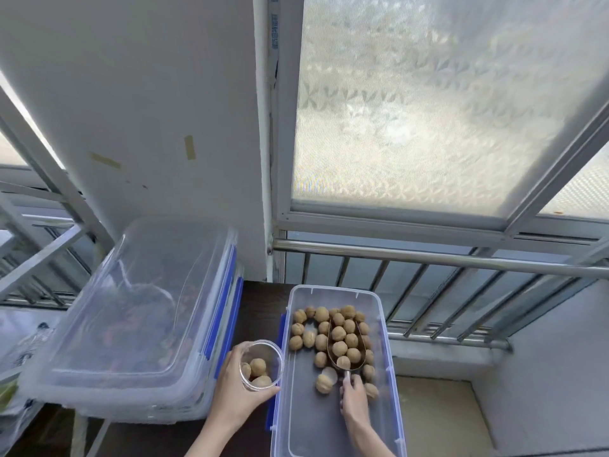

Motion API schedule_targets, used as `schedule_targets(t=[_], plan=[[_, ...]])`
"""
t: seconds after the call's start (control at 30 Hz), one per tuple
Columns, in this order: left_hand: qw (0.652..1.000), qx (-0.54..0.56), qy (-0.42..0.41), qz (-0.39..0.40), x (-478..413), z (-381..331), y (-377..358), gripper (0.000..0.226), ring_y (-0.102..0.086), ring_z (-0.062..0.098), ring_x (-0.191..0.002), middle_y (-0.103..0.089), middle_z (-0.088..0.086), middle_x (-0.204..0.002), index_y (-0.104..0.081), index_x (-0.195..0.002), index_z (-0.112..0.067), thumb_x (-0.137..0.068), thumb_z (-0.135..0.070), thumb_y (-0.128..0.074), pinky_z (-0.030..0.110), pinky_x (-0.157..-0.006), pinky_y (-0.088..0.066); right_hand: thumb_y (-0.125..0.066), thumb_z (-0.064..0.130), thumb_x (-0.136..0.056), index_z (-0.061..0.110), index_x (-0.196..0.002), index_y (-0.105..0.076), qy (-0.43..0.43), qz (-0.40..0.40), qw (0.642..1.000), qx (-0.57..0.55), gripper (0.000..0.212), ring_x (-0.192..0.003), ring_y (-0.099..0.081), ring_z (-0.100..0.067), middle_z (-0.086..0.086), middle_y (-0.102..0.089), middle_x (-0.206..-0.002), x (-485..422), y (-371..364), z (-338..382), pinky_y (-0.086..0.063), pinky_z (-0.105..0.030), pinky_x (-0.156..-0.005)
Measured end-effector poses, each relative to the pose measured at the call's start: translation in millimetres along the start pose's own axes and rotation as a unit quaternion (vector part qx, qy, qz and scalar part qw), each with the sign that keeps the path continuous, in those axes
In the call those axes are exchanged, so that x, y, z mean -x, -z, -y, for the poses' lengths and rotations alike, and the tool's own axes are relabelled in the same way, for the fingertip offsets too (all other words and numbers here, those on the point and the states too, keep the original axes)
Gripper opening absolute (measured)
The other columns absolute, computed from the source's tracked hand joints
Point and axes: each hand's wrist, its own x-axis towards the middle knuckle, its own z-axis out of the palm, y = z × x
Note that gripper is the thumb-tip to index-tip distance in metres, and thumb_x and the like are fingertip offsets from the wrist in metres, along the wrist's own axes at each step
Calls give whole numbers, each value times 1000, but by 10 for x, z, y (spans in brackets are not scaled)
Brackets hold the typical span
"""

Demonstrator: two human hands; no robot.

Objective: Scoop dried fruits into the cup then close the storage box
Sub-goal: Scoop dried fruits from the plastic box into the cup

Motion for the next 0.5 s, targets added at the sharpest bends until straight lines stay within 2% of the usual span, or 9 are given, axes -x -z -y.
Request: schedule_targets(t=[0.13,0.23,0.3,0.37,0.5], plan=[[1000,14,23,-8,2,43,10,80,-54,-2,-99,-59,-14,-107,-49,-106,-37,-42,-19,-92,16,-80,-38,-41,67,-77,26,-82,-54,19,19,999,18,44,-65,-45,-16,2,-52,-70,348,102,170,-30,-22,-52],[999,21,26,-2,14,35,29,80,-54,-2,-101,-59,-12,-108,-48,-110,-33,-44,-17,-91,13,-81,-37,-48,43,-88,24,-80,-60,88,28,995,37,24,-63,-43,-11,9,-52,-64,764,256,520,-31,-22,-56],[1000,19,21,2,41,9,44,80,-51,-7,-101,-56,-14,-109,-44,-106,-40,-46,-15,-90,10,-80,-37,-49,34,-89,21,-82,-63,130,56,989,41,20,-59,-40,-10,10,-50,-58,967,422,683,-29,-22,-55],[1000,14,14,6,66,-9,67,79,-51,-8,-102,-56,-15,-109,-44,-104,-44,-46,-16,-90,8,-81,-37,-50,30,-90,15,-84,-64,163,100,980,61,21,-58,-39,-10,8,-50,-60,1153,624,852,-29,-23,-54],[1000,-6,-7,15,98,-17,99,74,-53,1,-106,-56,-21,-109,-46,-101,-49,-44,-26,-87,23,-89,-44,-52,29,-92,5,-84,-61,198,210,949,131,27,-58,-35,-9,5,-43,-62,1516,1004,1285,-26,-24,-54]])
